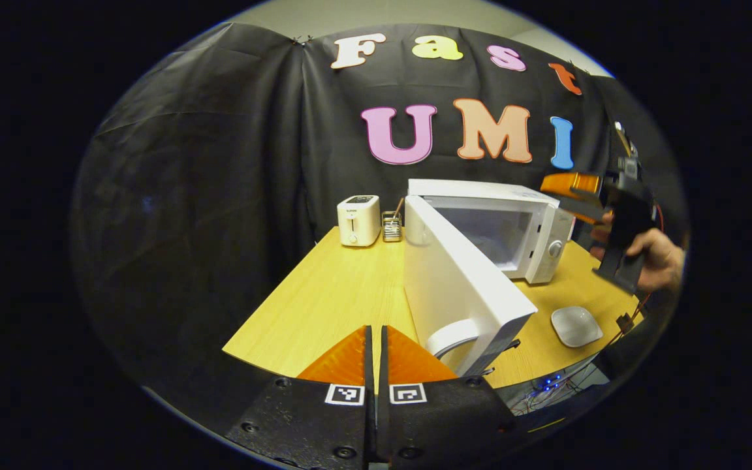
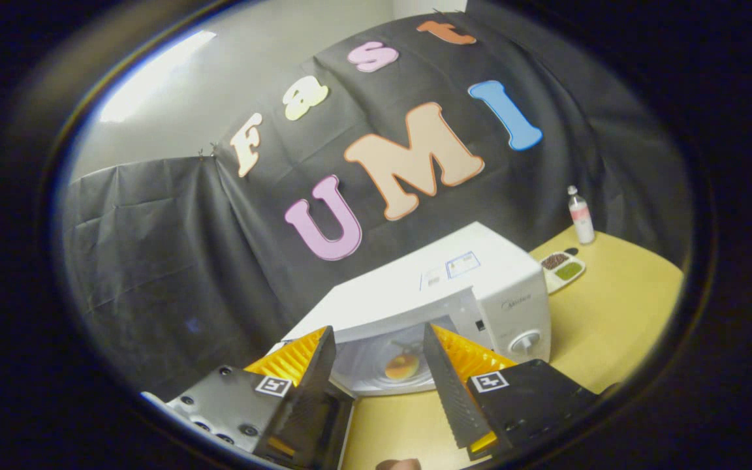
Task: Open the microwave oven with the left hand, put the food in, and close the microwave oven.
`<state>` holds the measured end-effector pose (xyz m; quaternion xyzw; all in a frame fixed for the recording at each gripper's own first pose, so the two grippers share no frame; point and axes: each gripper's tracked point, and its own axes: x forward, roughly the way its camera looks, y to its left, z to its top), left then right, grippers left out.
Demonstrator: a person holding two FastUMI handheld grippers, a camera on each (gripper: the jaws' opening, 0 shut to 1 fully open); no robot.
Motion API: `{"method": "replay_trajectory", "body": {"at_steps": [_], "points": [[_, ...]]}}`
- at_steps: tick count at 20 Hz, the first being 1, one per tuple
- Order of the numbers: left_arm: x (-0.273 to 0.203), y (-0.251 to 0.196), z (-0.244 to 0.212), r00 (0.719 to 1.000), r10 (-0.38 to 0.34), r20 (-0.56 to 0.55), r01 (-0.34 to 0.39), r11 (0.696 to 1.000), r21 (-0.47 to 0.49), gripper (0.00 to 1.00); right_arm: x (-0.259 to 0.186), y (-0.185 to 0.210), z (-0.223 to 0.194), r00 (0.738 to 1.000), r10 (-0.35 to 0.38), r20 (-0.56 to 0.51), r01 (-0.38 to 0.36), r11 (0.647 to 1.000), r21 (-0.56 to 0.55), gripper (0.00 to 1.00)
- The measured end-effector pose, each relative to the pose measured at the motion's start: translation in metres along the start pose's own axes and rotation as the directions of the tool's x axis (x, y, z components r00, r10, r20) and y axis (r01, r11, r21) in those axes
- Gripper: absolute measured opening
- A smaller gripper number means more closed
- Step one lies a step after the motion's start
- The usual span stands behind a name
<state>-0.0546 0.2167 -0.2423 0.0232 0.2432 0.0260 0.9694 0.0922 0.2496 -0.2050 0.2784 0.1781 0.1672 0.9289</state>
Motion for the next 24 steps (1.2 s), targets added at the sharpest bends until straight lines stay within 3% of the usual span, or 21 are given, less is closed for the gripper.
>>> {"method": "replay_trajectory", "body": {"at_steps": [1,4,10,11,12,16,24], "points": [[0.004,-0.004,-0.007,1.000,-0.012,-0.013,0.012,1.000,-0.010,0.00,-0.005,0.003,0.015,1.000,-0.004,0.018,0.004,1.000,-0.001,0.77],[0.017,-0.014,-0.010,0.999,-0.032,-0.019,0.031,0.999,-0.042,0.00,-0.017,0.003,0.047,0.998,-0.025,0.053,0.029,0.996,-0.082,0.77],[0.034,-0.032,-0.012,0.997,-0.071,-0.035,0.070,0.997,-0.016,0.00,-0.040,-0.007,0.114,0.987,-0.074,0.145,0.111,0.958,-0.265,0.78],[0.036,-0.038,-0.013,0.996,-0.081,-0.042,0.081,0.997,-0.006,0.00,-0.045,-0.011,0.124,0.984,-0.082,0.160,0.123,0.955,-0.270,0.84],[0.039,-0.045,-0.013,0.995,-0.088,-0.047,0.088,0.996,0.003,0.00,-0.047,-0.015,0.136,0.980,-0.092,0.175,0.138,0.953,-0.270,0.78],[0.046,-0.068,-0.012,0.993,-0.109,-0.054,0.109,0.994,0.008,0.00,-0.054,-0.056,0.164,0.959,-0.160,0.234,0.229,0.924,-0.306,0.78],[0.059,-0.121,0.000,0.996,-0.068,-0.056,0.068,0.998,-0.011,0.00,-0.062,-0.090,0.212,0.956,-0.137,0.260,0.230,0.899,-0.374,0.78]]}}
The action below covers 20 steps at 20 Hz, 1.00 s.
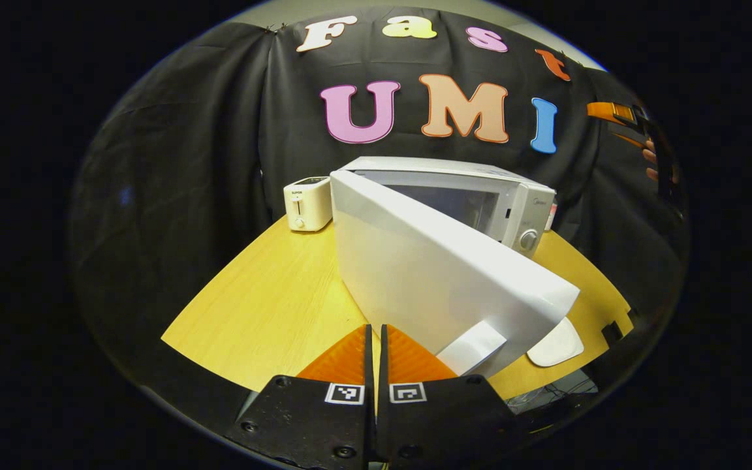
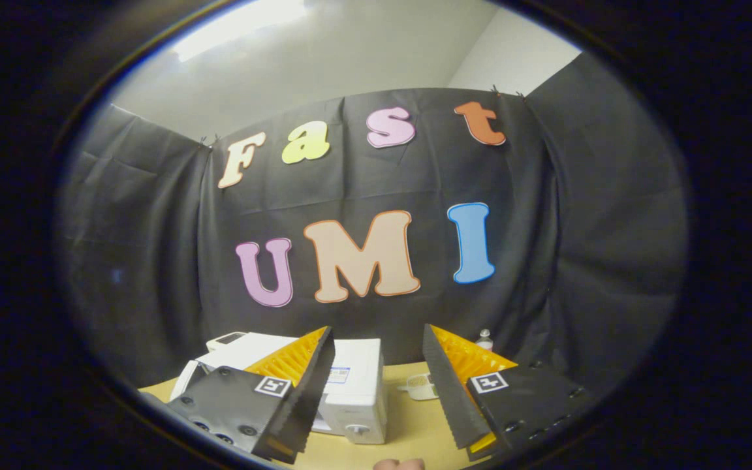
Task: Open the microwave oven with the left hand, put the food in, and close the microwave oven.
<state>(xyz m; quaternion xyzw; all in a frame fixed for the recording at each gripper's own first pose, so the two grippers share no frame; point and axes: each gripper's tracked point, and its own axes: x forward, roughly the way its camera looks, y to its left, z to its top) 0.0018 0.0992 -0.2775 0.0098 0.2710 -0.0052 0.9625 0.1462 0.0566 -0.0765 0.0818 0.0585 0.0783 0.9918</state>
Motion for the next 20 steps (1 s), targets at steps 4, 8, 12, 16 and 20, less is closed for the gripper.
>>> {"method": "replay_trajectory", "body": {"at_steps": [4,8,12,16,20], "points": [[0.009,-0.033,0.007,1.000,0.006,0.014,-0.006,1.000,0.029,0.00,0.003,-0.024,0.010,1.000,0.016,0.006,-0.016,0.999,-0.038,0.78],[0.024,-0.062,0.011,1.000,0.003,0.020,-0.003,1.000,0.022,0.00,-0.003,-0.041,0.016,0.999,0.043,0.003,-0.043,0.997,-0.067,0.80],[0.043,-0.084,0.020,0.999,0.008,0.032,-0.009,1.000,0.013,0.00,-0.005,-0.049,0.023,0.997,0.073,-0.002,-0.073,0.996,-0.045,0.80],[0.061,-0.106,0.029,0.999,0.003,0.043,-0.005,0.999,0.040,0.00,-0.007,-0.046,0.025,0.994,0.114,0.001,-0.113,0.991,-0.070,0.80],[0.084,-0.126,0.041,0.998,-0.010,0.056,0.007,0.998,0.062,0.00,-0.012,-0.036,0.017,0.986,0.167,-0.025,-0.168,0.984,-0.064,0.80]]}}
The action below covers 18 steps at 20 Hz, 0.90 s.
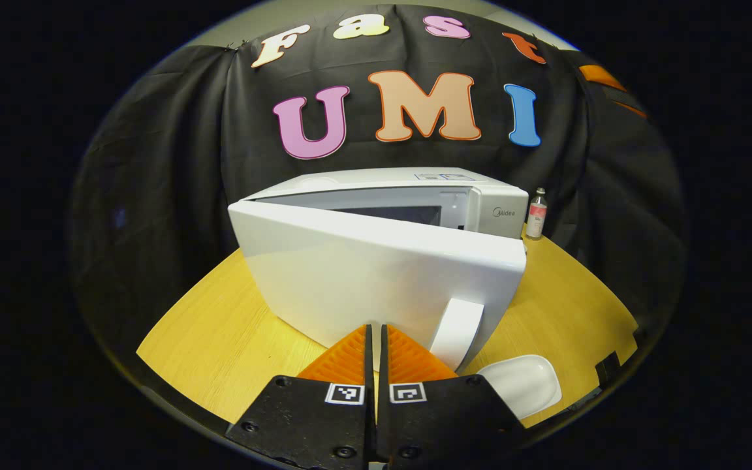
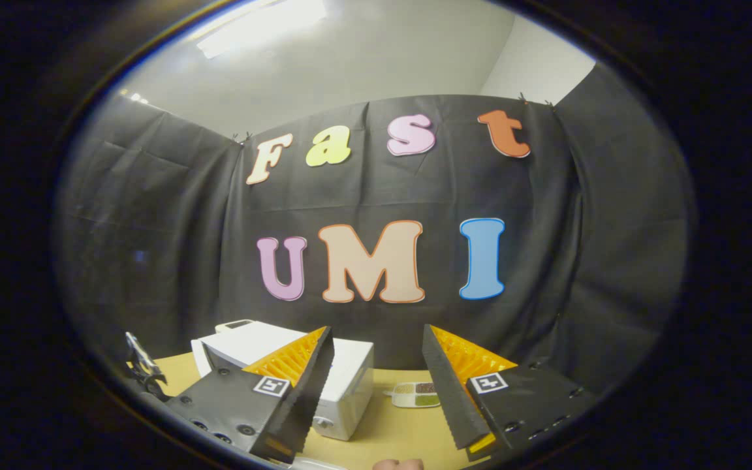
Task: Open the microwave oven with the left hand, put the food in, and close the microwave oven.
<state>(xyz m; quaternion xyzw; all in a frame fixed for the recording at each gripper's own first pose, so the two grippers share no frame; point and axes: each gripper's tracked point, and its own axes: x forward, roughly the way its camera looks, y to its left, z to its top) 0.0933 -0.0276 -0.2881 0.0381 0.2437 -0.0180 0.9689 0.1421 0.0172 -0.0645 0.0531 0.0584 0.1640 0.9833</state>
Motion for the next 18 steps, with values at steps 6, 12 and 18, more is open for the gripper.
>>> {"method": "replay_trajectory", "body": {"at_steps": [6,12,18], "points": [[0.040,-0.028,0.013,0.999,-0.036,0.003,0.036,0.999,-0.005,0.00,-0.002,-0.002,-0.001,1.000,0.016,-0.014,-0.016,1.000,-0.020,0.80],[0.070,-0.045,0.020,0.998,-0.065,0.005,0.065,0.998,0.016,0.00,-0.003,-0.011,0.001,1.000,-0.007,-0.015,0.006,0.999,-0.035,0.80],[0.098,-0.056,0.036,0.997,-0.078,0.002,0.078,0.997,0.014,0.00,-0.002,-0.006,-0.004,1.000,-0.004,-0.027,0.003,0.999,-0.034,0.80]]}}
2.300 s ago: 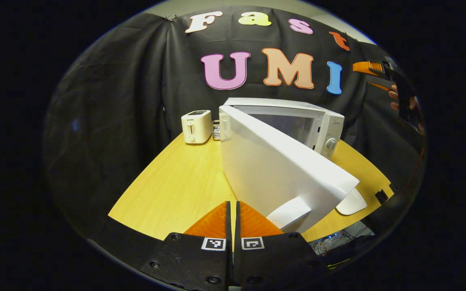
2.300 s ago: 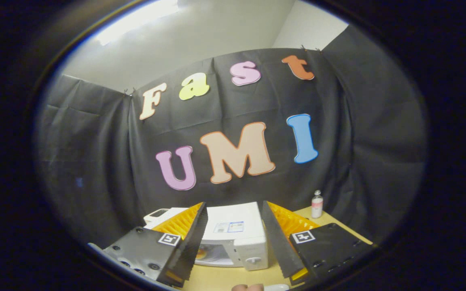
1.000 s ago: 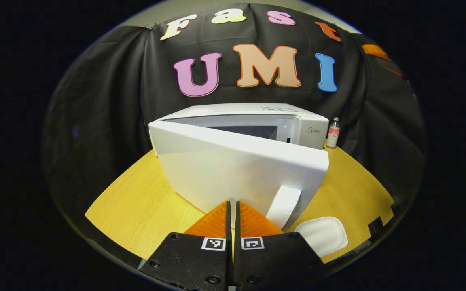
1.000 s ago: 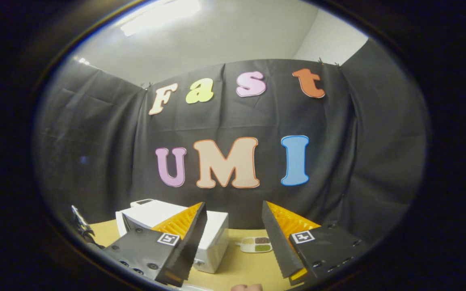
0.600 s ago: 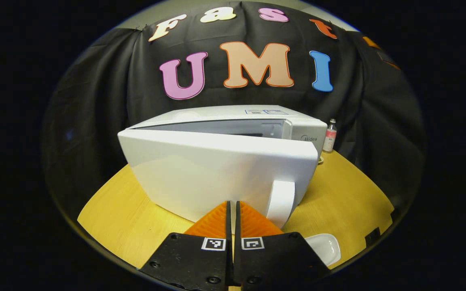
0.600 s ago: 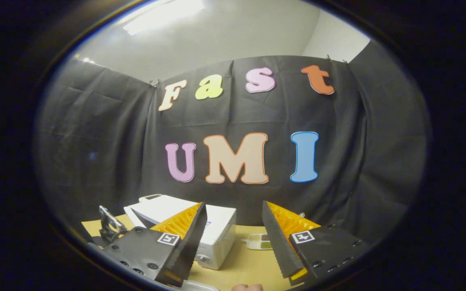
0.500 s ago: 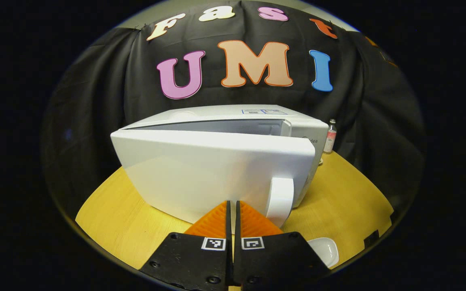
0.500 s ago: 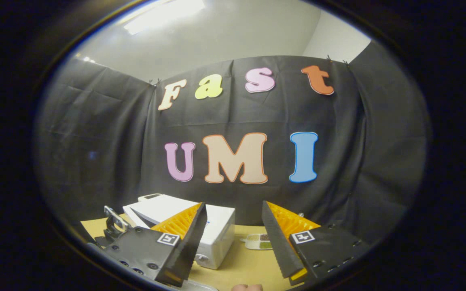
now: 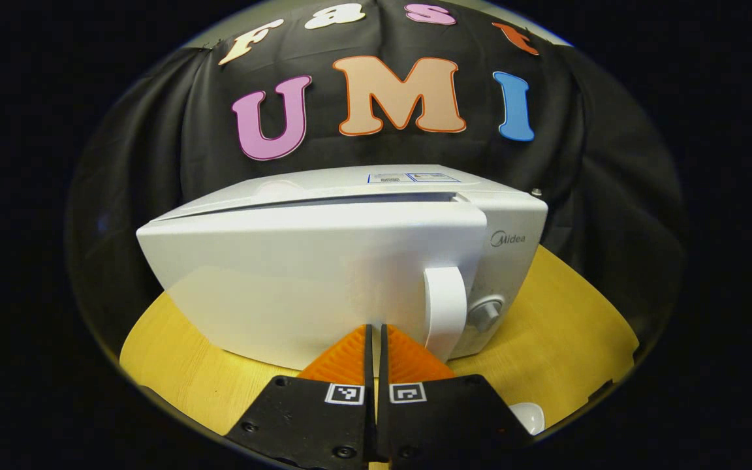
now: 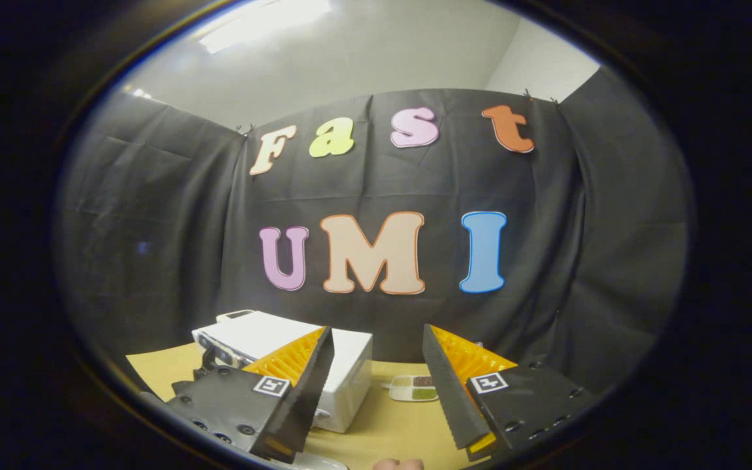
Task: Open the microwave oven with the left hand, put the food in, and close the microwave oven.
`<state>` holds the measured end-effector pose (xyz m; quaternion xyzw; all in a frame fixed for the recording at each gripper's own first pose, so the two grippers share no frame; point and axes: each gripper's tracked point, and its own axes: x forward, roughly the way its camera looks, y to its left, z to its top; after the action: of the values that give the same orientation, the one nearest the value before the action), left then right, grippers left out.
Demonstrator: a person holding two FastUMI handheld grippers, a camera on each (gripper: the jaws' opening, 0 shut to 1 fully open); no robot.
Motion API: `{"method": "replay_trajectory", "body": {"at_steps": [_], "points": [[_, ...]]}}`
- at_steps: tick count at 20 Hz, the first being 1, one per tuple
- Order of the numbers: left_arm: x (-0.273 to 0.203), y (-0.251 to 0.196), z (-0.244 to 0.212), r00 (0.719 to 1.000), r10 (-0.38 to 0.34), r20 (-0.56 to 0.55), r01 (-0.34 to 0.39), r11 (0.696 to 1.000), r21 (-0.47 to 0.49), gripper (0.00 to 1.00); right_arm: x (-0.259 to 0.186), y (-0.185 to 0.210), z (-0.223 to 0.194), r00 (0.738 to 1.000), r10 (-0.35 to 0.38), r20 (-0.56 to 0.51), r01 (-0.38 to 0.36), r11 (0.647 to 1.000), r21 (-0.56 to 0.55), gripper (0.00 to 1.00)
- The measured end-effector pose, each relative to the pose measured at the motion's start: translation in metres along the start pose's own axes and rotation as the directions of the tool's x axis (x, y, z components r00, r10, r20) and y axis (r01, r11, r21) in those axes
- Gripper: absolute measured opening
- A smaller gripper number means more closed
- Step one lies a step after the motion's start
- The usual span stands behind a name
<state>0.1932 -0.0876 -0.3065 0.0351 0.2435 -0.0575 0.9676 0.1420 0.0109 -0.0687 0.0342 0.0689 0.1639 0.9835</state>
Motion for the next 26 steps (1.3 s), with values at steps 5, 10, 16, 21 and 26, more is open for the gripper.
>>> {"method": "replay_trajectory", "body": {"at_steps": [5,10,16,21,26], "points": [[0.004,0.000,-0.002,1.000,-0.015,-0.018,0.015,1.000,-0.025,0.00,0.003,0.007,-0.001,1.000,0.008,-0.002,-0.008,1.000,0.002,0.80],[0.013,-0.005,-0.011,0.996,-0.034,-0.088,0.027,0.996,-0.081,0.00,0.005,0.012,-0.006,1.000,0.005,-0.007,-0.005,1.000,-0.021,0.80],[0.011,-0.006,-0.009,0.996,-0.057,-0.068,0.053,0.997,-0.063,0.00,0.000,0.018,-0.013,1.000,0.006,-0.023,-0.007,1.000,-0.015,0.82],[-0.002,-0.008,0.008,0.995,-0.084,-0.044,0.082,0.995,-0.050,0.00,-0.003,0.020,-0.015,1.000,0.006,-0.028,-0.006,1.000,-0.005,0.82],[-0.082,-0.004,0.089,0.985,-0.092,0.143,0.099,0.994,-0.040,0.00,-0.002,0.019,-0.016,1.000,-0.011,-0.029,0.011,1.000,0.003,0.82]]}}
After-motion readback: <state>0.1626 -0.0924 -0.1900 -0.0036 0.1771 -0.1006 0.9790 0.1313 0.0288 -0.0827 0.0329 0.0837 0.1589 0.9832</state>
